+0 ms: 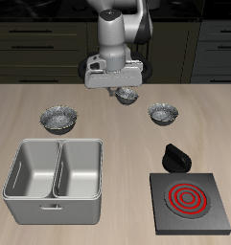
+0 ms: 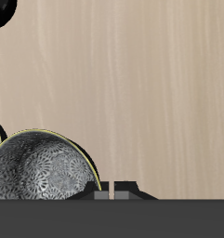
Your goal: Place the smallest bowl in the left side of the drainer and the medium bowl in the right side
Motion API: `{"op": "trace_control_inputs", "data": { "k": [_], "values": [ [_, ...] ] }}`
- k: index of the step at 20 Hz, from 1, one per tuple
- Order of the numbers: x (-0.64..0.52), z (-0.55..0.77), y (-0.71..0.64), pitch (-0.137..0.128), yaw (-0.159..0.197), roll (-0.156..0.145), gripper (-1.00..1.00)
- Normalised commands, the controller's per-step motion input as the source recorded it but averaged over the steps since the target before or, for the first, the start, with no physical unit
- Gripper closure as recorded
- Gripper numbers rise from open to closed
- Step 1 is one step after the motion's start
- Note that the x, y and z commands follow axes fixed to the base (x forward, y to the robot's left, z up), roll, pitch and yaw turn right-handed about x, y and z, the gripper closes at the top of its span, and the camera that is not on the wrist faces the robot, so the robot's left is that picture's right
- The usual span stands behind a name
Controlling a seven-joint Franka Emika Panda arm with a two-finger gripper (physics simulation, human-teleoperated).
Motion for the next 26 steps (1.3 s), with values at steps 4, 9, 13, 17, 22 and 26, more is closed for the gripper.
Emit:
{"op": "trace_control_inputs", "data": {
  "k": [4,9,13,17,22,26],
  "values": [
    [0.03,0.53,0.09,-0.007,-0.014,0.02,1.0],
    [-0.04,0.56,0.07,-0.068,0.02,0.008,1.0],
    [0.02,0.61,0.07,-0.071,0.01,-0.002,1.0],
    [0.11,0.52,0.11,-0.015,-0.017,0.006,1.0],
    [0.07,0.29,0.09,-0.009,0.012,0.009,1.0],
    [0.12,0.12,-0.01,0.02,0.001,0.0,1.0]
  ]
}}
